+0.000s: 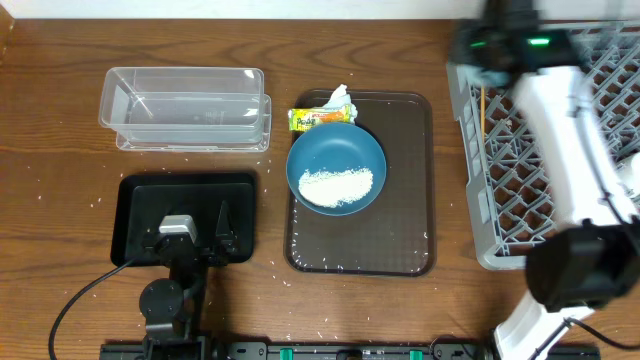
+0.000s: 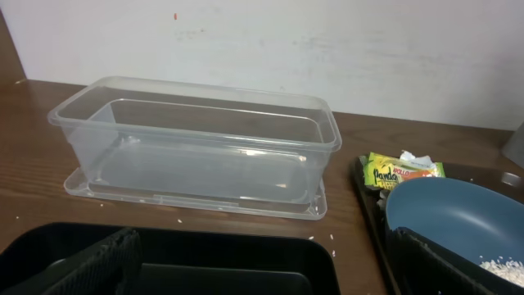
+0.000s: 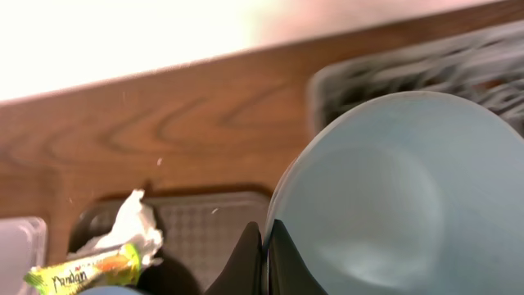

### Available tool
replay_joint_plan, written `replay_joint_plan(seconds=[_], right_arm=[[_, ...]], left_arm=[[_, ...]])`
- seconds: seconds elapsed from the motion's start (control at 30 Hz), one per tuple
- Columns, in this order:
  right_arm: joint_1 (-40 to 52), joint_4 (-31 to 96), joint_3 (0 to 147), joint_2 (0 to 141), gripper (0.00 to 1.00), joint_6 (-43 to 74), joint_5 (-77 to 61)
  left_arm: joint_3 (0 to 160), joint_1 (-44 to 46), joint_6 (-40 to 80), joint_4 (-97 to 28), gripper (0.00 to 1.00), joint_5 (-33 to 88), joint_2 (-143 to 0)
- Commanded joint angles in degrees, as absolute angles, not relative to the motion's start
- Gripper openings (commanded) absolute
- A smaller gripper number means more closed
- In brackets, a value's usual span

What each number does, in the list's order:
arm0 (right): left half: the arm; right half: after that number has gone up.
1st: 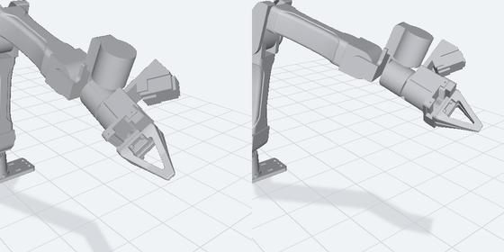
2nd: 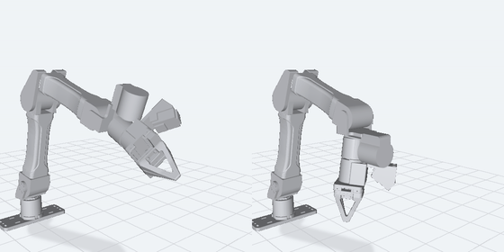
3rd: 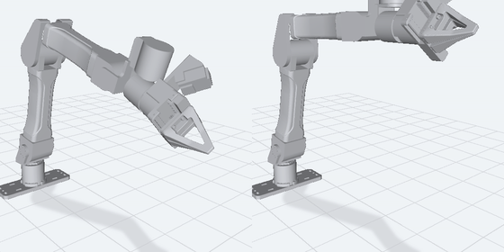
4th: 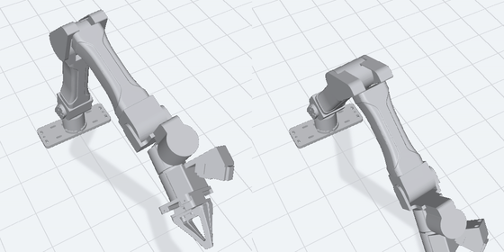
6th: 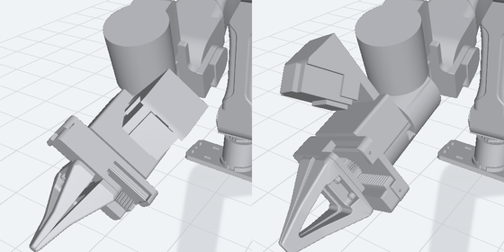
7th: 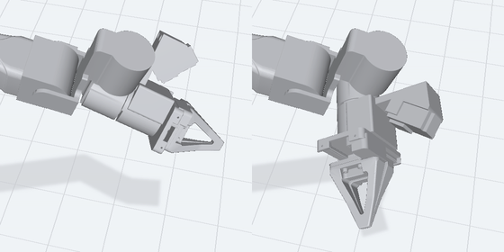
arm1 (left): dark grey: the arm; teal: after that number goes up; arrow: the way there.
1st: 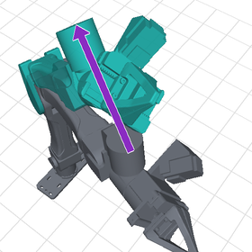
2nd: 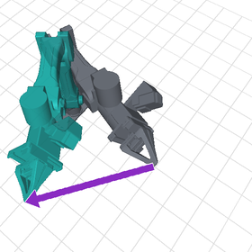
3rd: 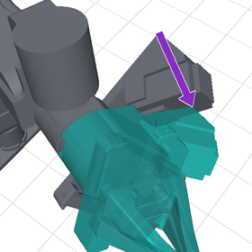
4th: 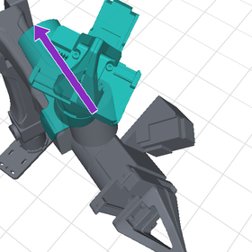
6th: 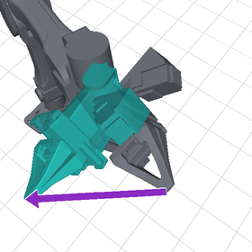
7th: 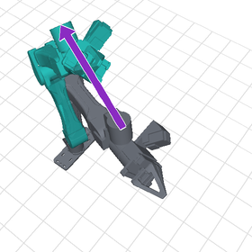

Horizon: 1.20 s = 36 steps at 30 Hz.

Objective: Sort waste into correct bins and load items into the dishwasher rack
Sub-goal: 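Lift the light-blue bowl and carry it right to the dish rack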

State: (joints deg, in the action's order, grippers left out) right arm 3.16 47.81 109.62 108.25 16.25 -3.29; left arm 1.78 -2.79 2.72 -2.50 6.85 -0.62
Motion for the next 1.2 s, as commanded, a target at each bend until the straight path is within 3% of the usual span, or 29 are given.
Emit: replay_joint_plan(seconds=[0.0, 0.17, 0.43, 0.73, 1.17], right_arm=[[-5.4, 47.5, 110.4, 106.9, 0.01, 10.7, -18.9], [-19.2, 45.8, 110.4, 109.1, 0.01, 8.9, -36.7], [-32.4, 44.3, 110.4, 115.3, 0.01, 8.9, -52.8], [-36.9, 37.5, 110.4, 124.9, 0.01, 11.2, -70.9], [-39.2, 32.4, 110.4, 128.9, 0.01, 15.9, -69.1]], left_arm=[[0.2, -2.5, 2.2, -3.5, 0.98, 6.8, -0.3], [0.2, -2.5, 2.2, -3.5, 0.98, 6.8, -0.3], [0.2, -2.5, 2.2, -3.5, 0.98, 6.8, -0.3], [0.2, -2.5, 2.2, -3.5, 0.98, 6.8, -0.3], [0.2, -2.5, 2.2, -3.5, 0.98, 6.8, -0.3]])
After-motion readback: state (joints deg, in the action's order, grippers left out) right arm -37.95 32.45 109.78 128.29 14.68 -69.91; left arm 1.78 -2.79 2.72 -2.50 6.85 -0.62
